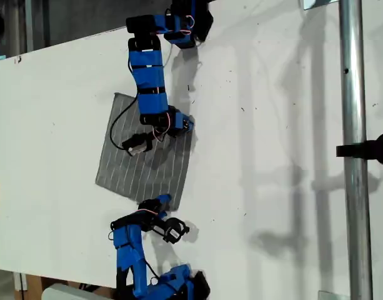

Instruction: Grasp corners of a towel and fold twice.

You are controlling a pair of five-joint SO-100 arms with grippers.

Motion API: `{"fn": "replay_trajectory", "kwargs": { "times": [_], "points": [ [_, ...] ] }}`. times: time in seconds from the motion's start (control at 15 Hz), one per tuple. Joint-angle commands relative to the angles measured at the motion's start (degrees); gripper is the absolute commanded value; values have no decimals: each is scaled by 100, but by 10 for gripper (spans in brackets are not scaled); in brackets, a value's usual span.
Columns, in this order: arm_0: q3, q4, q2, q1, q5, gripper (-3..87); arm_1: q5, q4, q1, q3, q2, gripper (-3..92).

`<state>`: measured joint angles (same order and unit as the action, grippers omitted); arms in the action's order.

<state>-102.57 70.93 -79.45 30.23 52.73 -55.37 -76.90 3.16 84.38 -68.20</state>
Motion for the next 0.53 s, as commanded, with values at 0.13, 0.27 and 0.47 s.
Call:
{"fn": "replay_trajectory", "kwargs": {
  "times": [0.13,0.27,0.47],
  "points": [
    [598,44,431,167,-62,-27,-79,193,-88,70,-606,-2],
    [527,0,448,167,-9,-28,-79,211,-88,105,-615,-2],
    [316,-105,325,105,88,-28,-79,220,-79,123,-650,-2]
  ]
}}
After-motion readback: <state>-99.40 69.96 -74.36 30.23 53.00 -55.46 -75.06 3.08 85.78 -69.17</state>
